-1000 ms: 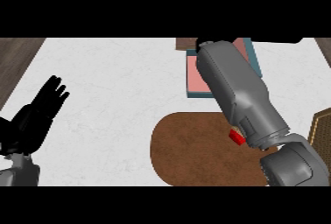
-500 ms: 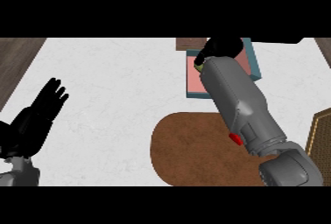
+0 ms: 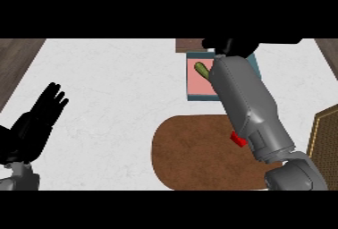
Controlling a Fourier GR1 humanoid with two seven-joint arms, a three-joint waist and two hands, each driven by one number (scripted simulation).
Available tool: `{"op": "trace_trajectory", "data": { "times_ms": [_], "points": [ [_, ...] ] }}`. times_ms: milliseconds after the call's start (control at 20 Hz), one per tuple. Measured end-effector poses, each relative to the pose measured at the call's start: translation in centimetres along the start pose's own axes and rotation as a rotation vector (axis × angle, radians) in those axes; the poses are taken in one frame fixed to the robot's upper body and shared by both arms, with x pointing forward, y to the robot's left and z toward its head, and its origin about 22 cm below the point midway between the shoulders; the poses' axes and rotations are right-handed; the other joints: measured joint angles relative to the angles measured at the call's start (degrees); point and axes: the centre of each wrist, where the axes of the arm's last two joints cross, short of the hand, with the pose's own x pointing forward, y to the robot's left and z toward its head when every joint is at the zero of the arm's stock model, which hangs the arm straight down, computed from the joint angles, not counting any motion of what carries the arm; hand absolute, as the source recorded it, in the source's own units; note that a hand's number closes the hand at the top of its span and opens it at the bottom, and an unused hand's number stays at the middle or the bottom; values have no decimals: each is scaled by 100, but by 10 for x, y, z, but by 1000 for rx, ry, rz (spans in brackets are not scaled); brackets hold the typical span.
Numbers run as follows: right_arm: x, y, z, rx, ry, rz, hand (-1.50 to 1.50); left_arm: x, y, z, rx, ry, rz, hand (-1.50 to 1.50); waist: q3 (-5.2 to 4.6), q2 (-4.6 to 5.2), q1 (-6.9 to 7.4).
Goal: Pick the squash from the cutting board and place it in the cardboard box
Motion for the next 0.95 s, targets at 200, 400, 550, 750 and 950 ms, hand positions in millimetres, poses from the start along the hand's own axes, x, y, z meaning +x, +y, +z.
{"op": "trace_trajectory", "data": {
  "times_ms": [200,400,550,750,950],
  "points": [
    [-9,-1,-1,-53,28,-88,-150,-3,5,2,8,4,0,0,-1,-45,-75],
    [-19,-7,0,-83,46,-164,-150,-2,7,2,26,20,9,0,-1,-99,-191],
    [-29,-14,7,-89,27,-219,-150,-4,12,9,35,19,9,0,-1,-122,-230],
    [-52,-30,19,-80,14,-270,-150,-5,16,17,48,26,8,0,-1,-136,-304],
    [-76,-52,35,-77,-5,-279,-150,-4,14,14,44,23,7,0,-2,-113,-307]
  ]
}}
